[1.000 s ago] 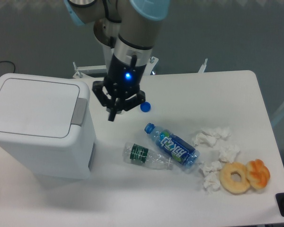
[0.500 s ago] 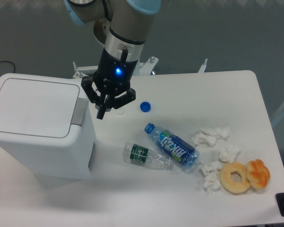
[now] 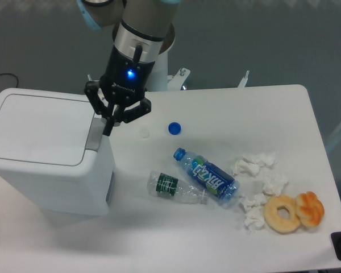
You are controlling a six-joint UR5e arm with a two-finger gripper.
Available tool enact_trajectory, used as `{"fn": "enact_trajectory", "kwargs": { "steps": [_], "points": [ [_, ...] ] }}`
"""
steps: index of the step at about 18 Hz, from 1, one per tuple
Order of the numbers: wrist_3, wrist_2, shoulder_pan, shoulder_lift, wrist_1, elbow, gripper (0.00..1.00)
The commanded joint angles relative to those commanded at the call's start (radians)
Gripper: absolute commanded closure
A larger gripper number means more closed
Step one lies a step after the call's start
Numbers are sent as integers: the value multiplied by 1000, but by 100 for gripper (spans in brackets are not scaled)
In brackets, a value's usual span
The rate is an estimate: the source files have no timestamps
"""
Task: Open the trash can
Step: 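Lower the gripper onto the lid's push button and press it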
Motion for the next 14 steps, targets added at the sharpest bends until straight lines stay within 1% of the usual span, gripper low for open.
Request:
{"fn": "enact_trajectory", "kwargs": {
  "steps": [2,14],
  "points": [
    [0,2,-2,-8,12,0,100],
    [-15,2,-12,-11,15,-6,99]
  ]
}}
